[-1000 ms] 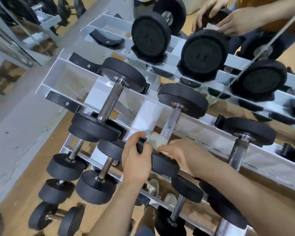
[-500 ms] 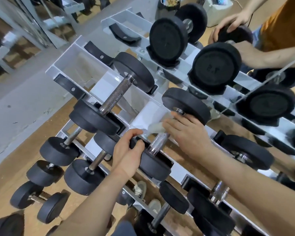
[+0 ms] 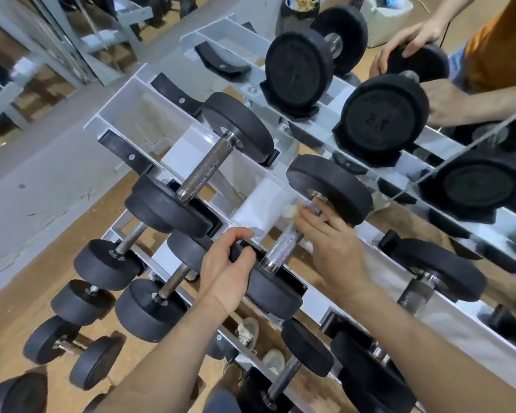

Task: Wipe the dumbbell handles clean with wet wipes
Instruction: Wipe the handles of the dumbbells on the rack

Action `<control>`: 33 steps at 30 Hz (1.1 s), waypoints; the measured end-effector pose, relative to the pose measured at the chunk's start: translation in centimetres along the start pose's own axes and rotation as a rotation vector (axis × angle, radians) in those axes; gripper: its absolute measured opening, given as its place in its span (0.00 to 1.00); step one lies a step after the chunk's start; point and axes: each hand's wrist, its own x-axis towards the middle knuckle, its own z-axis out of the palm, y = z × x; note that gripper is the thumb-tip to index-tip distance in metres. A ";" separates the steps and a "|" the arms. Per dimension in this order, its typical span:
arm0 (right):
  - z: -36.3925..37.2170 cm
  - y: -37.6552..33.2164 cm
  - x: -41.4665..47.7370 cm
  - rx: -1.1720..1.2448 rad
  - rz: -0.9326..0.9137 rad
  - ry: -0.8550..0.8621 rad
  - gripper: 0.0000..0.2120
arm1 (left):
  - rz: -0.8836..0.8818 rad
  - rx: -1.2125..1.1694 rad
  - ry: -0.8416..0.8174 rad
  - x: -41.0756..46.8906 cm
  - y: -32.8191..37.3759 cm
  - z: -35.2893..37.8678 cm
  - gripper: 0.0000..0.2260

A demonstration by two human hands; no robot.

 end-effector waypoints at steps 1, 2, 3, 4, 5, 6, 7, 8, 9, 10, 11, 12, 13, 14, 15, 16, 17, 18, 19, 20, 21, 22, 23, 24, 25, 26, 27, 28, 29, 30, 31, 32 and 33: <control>0.6 -1.4 -0.5 0.045 -0.037 -0.052 0.36 | 0.005 -0.006 0.002 0.0 0.0 0.0 0.13; 0.7 -2.7 -0.8 0.069 -0.148 -0.113 0.38 | 0.015 -0.014 0.001 0.0 0.1 0.0 0.13; 0.6 -3.0 -1.0 0.094 -0.259 -0.178 0.35 | 0.027 -0.021 -0.005 0.1 0.1 0.0 0.13; 0.2 -2.4 -0.6 0.092 -0.338 -0.208 0.29 | 0.037 -0.022 -0.012 0.1 0.0 0.0 0.13; -0.4 -1.4 -0.1 0.048 -0.348 -0.205 0.24 | 0.043 -0.020 -0.018 0.2 -0.1 0.0 0.13; -0.7 -0.3 0.3 0.001 -0.271 -0.150 0.23 | 0.047 -0.015 -0.023 0.2 -0.2 0.0 0.13; -0.8 0.7 0.8 -0.017 -0.132 -0.088 0.22 | 0.049 -0.009 -0.024 0.2 -0.3 0.0 0.13; -0.5 0.9 1.1 0.005 0.005 -0.014 0.22 | 0.048 -0.004 -0.021 0.3 -0.4 -0.1 0.13; 0.1 0.2 1.1 0.022 0.082 0.048 0.21 | 0.044 0.000 -0.020 0.3 -0.4 -0.1 0.13; 1.0 -1.1 0.8 0.045 0.102 0.090 0.23 | 0.041 0.002 -0.025 0.4 -0.5 -0.1 0.13; 1.7 -2.5 0.2 0.098 0.088 0.058 0.27 | 0.039 0.001 -0.033 0.4 -0.5 -0.1 0.13; 1.9 -3.7 -0.6 0.138 0.026 0.004 0.30 | 0.038 -0.003 -0.041 0.5 -0.5 -0.2 0.13; 1.4 -3.9 -1.1 0.141 -0.071 -0.064 0.31 | 0.039 -0.002 -0.050 0.5 -0.6 -0.3 0.14; 0.7 -3.2 -0.9 0.147 -0.120 -0.115 0.31 | 0.042 0.005 -0.059 0.5 -0.5 -0.5 0.14; 0.1 -2.1 -0.5 0.113 -0.113 -0.123 0.27 | 0.045 0.014 -0.070 0.6 -0.4 -0.6 0.14; -0.1 -0.7 0.2 0.075 -0.068 -0.079 0.23 | 0.047 0.018 -0.083 0.7 -0.4 -0.7 0.14; -0.3 0.3 1.0 0.077 0.021 -0.010 0.20 | 0.050 0.012 -0.096 0.7 -0.3 -0.7 0.14; -0.2 0.6 1.7 0.091 0.076 0.081 0.20 | 0.056 0.000 -0.100 0.8 -0.3 -0.8 0.14; 0.4 -0.2 1.8 0.124 0.115 0.145 0.22 | 0.063 -0.010 -0.098 0.9 -0.3 -0.8 0.14; 1.1 -1.5 1.3 0.154 0.131 0.131 0.24 | 0.070 -0.016 -0.095 0.9 -0.3 -0.8 0.14; 1.8 -3.0 0.4 0.212 0.131 0.097 0.25 | 0.078 -0.022 -0.088 1.1 -0.3 -0.8 0.13; 2.2 -3.8 -0.7 0.281 0.099 0.027 0.24 | 0.086 -0.024 -0.083 1.2 -0.3 -0.7 0.13; 2.1 -4.4 -1.5 0.335 0.043 -0.023 0.24 | 0.093 -0.024 -0.082 1.2 -0.4 -0.7 0.13; 1.8 -4.1 -1.3 0.353 0.008 -0.063 0.24 | 0.096 -0.023 -0.081 1.3 -0.4 -0.6 0.14; 1.9 -3.1 -1.1 0.312 -0.039 -0.028 0.25 | 0.094 -0.024 -0.082 1.3 -0.4 -0.6 0.14; 1.7 -1.9 -0.4 0.299 0.003 0.022 0.24 | 0.087 -0.026 -0.082 1.3 -0.3 -0.6 0.14; 1.6 -0.9 0.4 0.277 0.085 0.079 0.23 | 0.080 -0.028 -0.080 1.2 -0.3 -0.6 0.14; 1.4 -0.4 1.2 0.221 0.114 0.162 0.21 | 0.074 -0.027 -0.079 1.2 -0.2 -0.7 0.14; 1.4 -0.2 1.7 0.132 0.110 0.208 0.20 | 0.069 -0.026 -0.084 1.2 -0.2 -0.7 0.14; 1.5 0.1 1.5 0.069 0.079 0.267 0.18 | 0.066 -0.029 -0.094 1.2 -0.1 -0.7 0.14; 1.6 0.3 1.1 0.019 0.043 0.317 0.16 | 0.066 -0.035 -0.105 1.2 -0.1 -0.8 0.14; 1.7 0.4 0.9 -0.008 0.047 0.361 0.13 | 0.066 -0.041 -0.110 1.3 -0.1 -0.9 0.14; 1.3 0.2 1.2 -0.014 0.047 0.405 0.12 | 0.065 -0.044 -0.114 1.3 -0.1 -0.9 0.14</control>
